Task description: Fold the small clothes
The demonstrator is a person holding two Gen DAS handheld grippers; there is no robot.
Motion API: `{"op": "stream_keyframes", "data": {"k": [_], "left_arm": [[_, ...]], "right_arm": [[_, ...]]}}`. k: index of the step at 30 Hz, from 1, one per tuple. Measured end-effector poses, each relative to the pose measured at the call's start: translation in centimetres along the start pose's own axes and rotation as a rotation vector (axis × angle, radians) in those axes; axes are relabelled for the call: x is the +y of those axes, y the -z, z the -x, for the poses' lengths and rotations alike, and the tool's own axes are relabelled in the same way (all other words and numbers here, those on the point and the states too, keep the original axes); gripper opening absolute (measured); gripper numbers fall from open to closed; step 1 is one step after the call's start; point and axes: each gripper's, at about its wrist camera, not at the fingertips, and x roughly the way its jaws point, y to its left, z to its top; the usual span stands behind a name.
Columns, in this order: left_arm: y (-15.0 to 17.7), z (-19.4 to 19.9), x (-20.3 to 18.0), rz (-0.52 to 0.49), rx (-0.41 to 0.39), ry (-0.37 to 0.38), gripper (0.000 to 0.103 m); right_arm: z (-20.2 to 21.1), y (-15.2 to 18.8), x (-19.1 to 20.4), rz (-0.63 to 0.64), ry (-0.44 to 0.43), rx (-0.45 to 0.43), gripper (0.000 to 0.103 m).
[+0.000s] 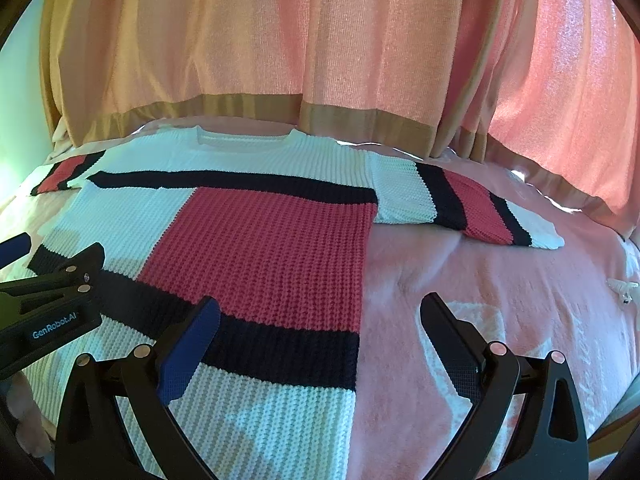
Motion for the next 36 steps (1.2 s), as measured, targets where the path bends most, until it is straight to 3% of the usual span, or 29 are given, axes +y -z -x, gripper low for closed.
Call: {"op": "stream_keyframes", "data": {"k": [36], "left_arm": [[-0.15,-0.04,0.14,-0.003,-0.004,-0.004,0.098]], "right_arm": [[-0.26,0.07,0.04,-0.003,-0.003,0.003,0.098]]}}
